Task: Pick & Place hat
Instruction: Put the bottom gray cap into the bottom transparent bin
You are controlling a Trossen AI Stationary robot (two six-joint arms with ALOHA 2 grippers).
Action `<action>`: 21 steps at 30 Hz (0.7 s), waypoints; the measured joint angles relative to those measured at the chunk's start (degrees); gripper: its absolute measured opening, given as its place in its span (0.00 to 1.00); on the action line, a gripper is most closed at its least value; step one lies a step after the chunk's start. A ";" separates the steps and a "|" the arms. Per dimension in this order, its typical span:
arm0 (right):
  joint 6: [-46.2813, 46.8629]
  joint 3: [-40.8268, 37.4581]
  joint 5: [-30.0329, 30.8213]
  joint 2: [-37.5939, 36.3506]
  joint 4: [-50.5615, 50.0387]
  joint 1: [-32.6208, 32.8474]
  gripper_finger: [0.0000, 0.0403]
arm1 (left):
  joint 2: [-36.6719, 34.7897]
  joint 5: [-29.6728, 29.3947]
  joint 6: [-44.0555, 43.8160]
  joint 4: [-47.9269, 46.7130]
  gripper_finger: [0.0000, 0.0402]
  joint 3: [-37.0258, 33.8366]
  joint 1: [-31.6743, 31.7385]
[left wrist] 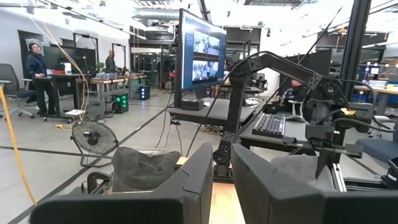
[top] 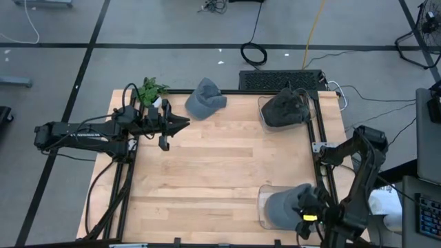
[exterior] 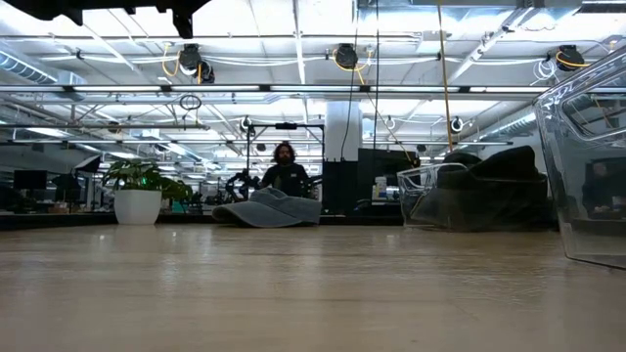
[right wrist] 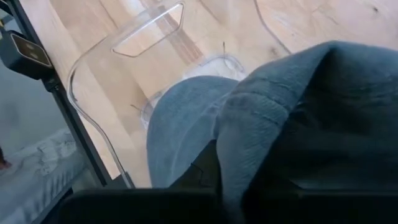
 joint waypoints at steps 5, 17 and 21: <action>1.49 0.00 0.05 1.12 2.40 -0.07 0.00 | 0.00 0.00 0.00 0.00 0.17 0.00 -0.01; 4.15 -0.02 -8.03 2.87 1.77 -0.09 0.21 | 0.00 -0.02 0.00 0.00 0.17 0.00 -0.01; 6.67 -0.02 -12.86 1.47 -1.20 -0.09 0.38 | 0.00 0.00 0.00 0.00 0.17 0.00 -0.01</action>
